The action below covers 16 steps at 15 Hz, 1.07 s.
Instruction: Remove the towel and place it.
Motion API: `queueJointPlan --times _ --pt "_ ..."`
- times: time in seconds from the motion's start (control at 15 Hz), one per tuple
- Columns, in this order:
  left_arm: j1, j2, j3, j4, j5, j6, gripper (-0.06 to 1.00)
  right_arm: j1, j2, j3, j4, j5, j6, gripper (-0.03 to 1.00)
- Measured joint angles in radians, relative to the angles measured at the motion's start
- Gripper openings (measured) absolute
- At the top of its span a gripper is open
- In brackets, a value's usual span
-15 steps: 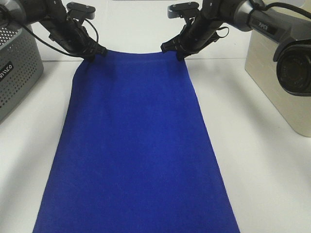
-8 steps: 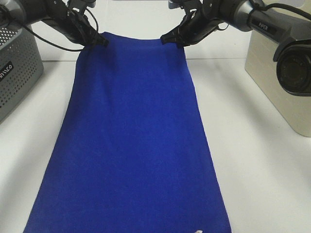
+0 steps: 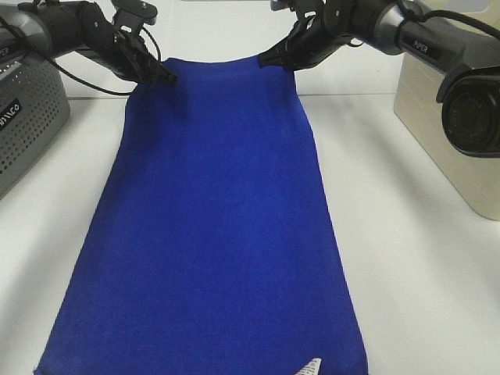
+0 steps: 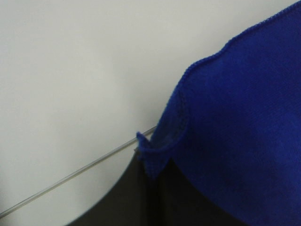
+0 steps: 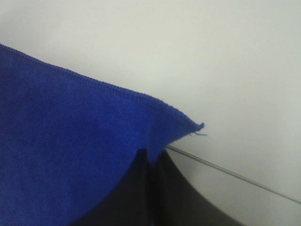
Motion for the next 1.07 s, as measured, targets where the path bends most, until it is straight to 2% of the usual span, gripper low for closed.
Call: queueJointPlan --times 0.4,1.07 --pt "0.0 0.044 0.0 0.013 -0.076 0.0 0.0 0.0 0.026 0.0 -0.004 -0.069 0.0 0.03" --pt "0.0 0.089 -0.001 0.015 -0.127 0.0 0.01 0.0 0.075 0.0 -0.004 -0.092 0.0 0.03"
